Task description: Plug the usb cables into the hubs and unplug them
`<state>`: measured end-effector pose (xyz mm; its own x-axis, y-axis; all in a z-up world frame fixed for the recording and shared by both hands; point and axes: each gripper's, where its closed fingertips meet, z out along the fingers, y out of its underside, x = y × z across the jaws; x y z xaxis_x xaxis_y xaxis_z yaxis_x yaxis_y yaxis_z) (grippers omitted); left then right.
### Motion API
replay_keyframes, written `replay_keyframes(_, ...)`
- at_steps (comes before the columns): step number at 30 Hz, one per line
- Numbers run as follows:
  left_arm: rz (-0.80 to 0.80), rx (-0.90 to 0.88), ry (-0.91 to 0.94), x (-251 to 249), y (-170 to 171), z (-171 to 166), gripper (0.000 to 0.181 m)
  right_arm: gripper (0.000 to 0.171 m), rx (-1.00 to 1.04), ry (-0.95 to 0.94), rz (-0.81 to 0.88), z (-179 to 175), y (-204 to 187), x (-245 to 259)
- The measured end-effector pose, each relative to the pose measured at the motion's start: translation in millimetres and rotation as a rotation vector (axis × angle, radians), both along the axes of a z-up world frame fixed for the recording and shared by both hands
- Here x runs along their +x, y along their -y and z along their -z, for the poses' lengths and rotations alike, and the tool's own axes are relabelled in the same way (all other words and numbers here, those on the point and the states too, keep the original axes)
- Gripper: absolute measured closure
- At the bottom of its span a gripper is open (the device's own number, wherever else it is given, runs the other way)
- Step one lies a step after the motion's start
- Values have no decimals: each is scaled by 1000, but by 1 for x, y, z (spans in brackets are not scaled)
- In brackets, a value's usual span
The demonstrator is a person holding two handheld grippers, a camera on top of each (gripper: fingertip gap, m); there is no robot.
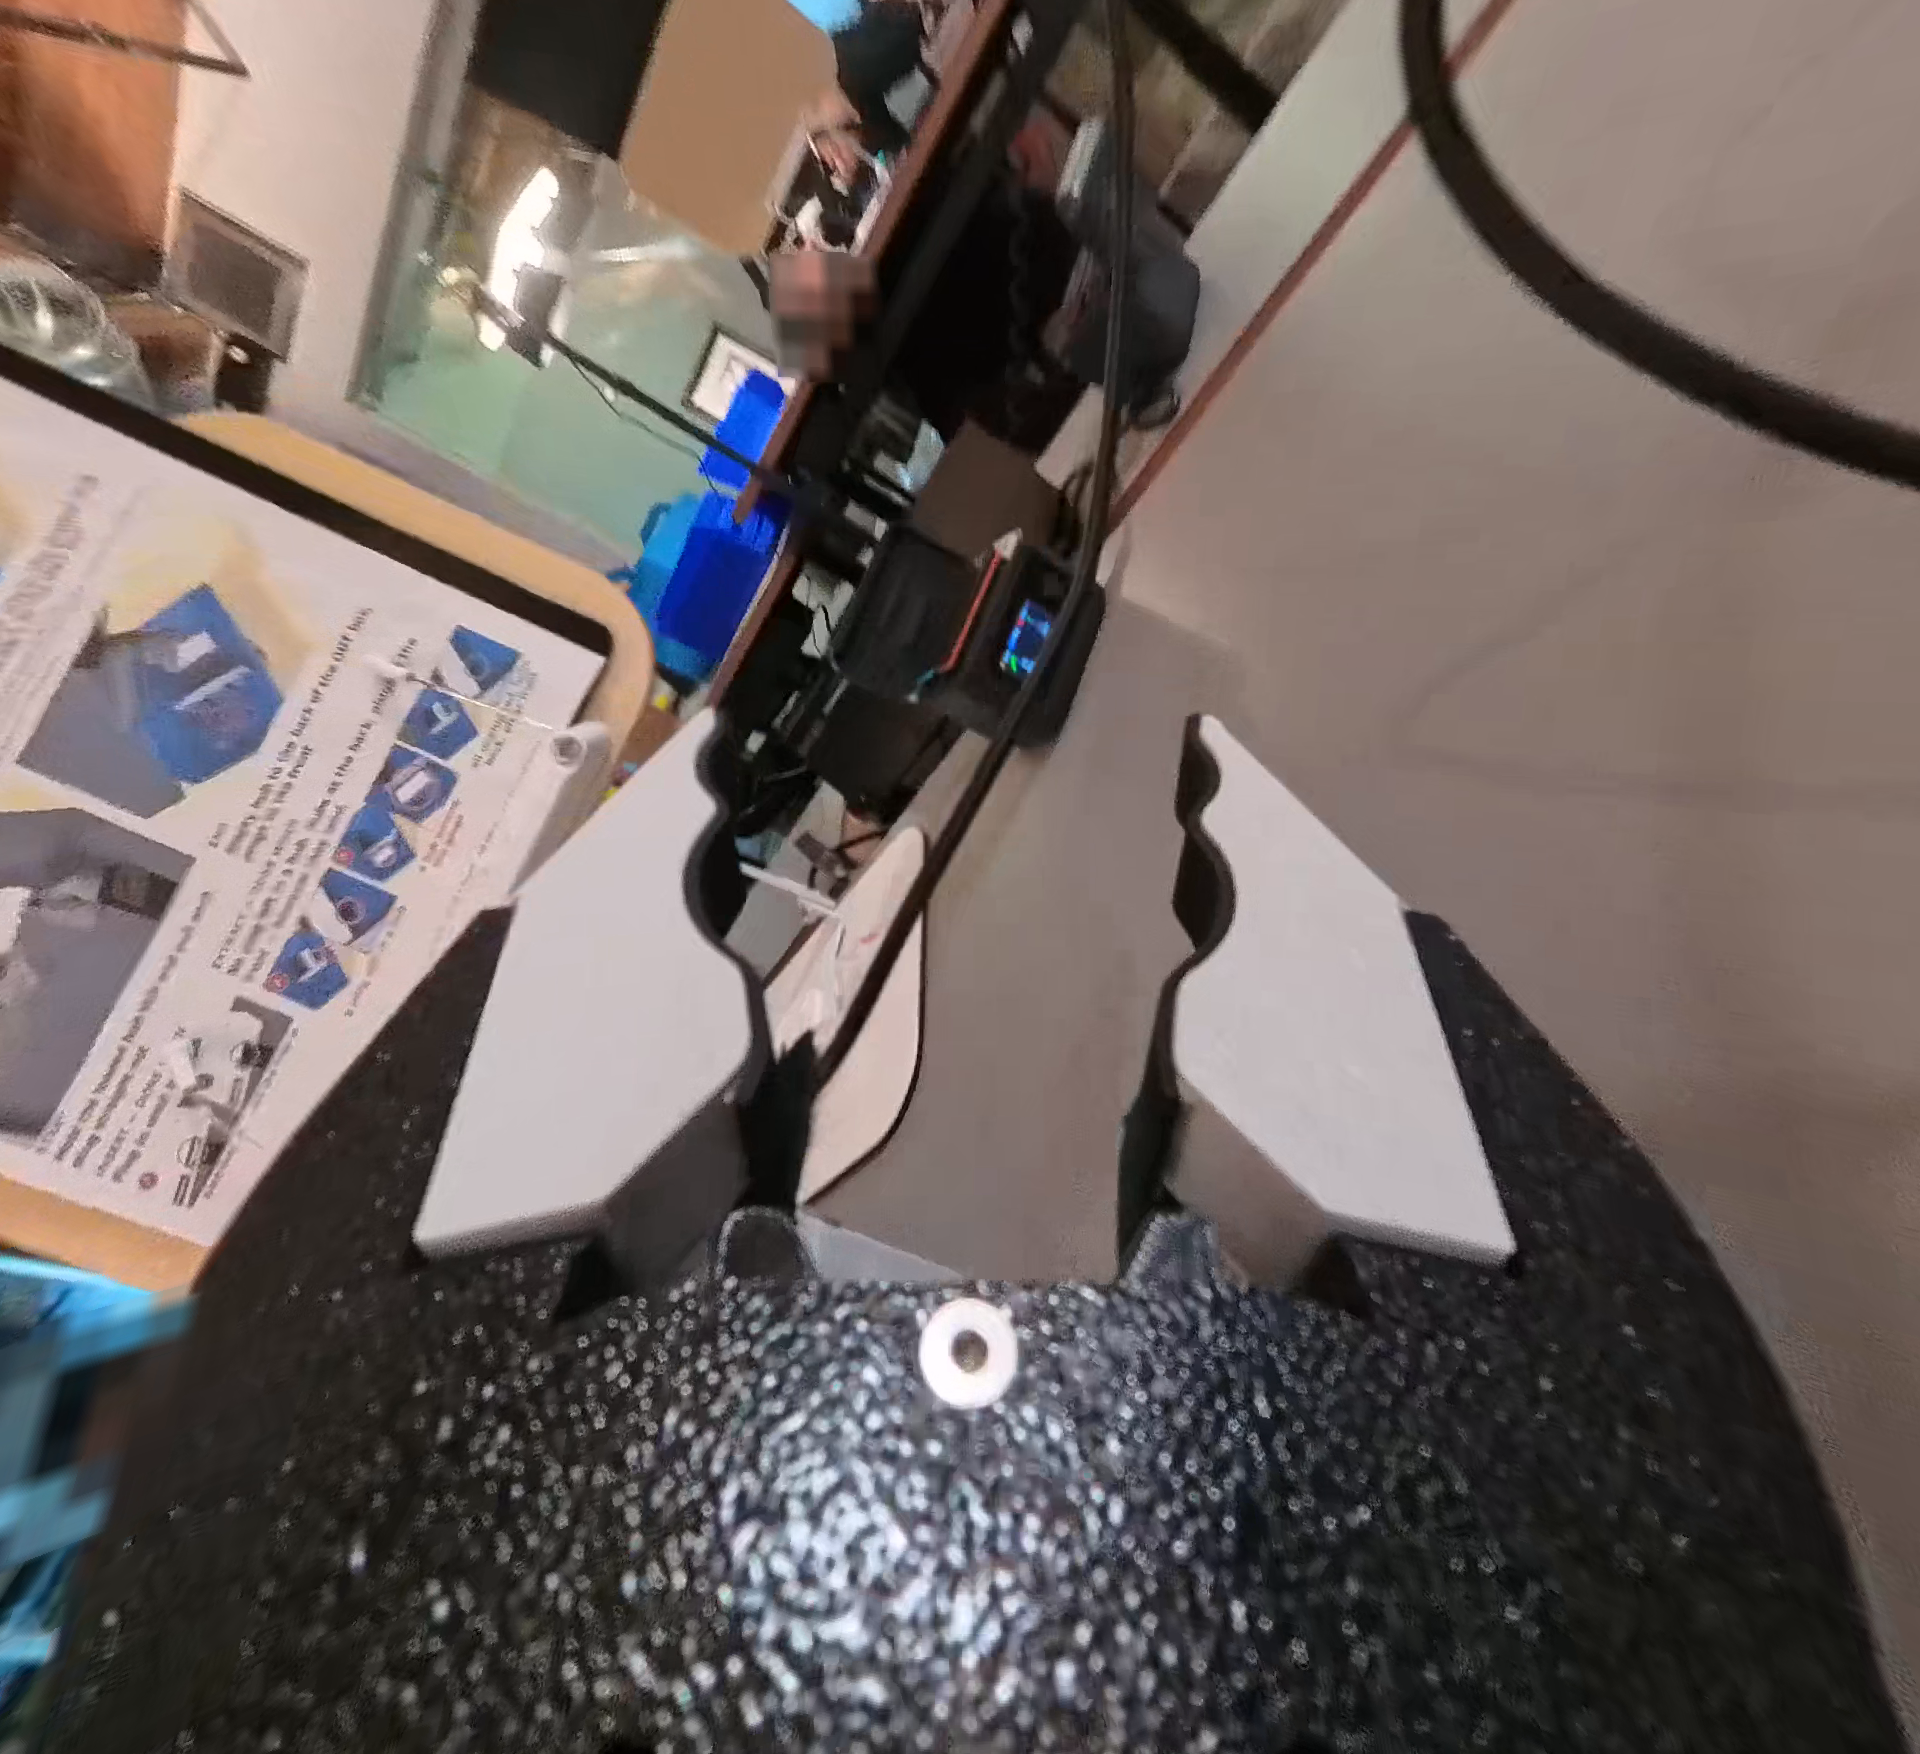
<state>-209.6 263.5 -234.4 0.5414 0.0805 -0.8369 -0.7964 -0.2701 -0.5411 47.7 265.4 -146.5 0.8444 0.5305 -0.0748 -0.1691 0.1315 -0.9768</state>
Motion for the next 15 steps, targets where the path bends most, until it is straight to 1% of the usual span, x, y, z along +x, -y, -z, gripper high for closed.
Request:
replay_keyframes(3,-67,-137,-27,-16,-27,26,102,163,-5,10,-18,3,0,-5)
replay_keyframes(6,-113,-277,-11,-27,-45,58,115,163,-18,6,-61,5,0,-12)
replay_keyframes(7,-122,-302,-8,-30,-50,65,128,163,-26,2,-80,6,1,-15)
replay_keyframes(8,-111,-350,-3,-30,-52,73,159,163,-35,0,-99,8,2,-18)
replay_keyframes(9,-81,-403,21,-27,-53,81,181,163,-42,1,-120,9,2,-22)
replay_keyframes(11,-40,-399,119,-18,-57,82,181,163,-55,-5,-172,11,4,-30)
replay_keyframes(12,11,-369,179,-8,-57,76,181,163,-65,-20,-216,12,6,-35)
replay_keyframes(14,118,-302,317,14,-54,58,181,163,-129,-86,-348,17,10,-46)
replay_keyframes(15,193,-306,421,30,-50,54,181,163,-169,-134,-427,19,12,-52)
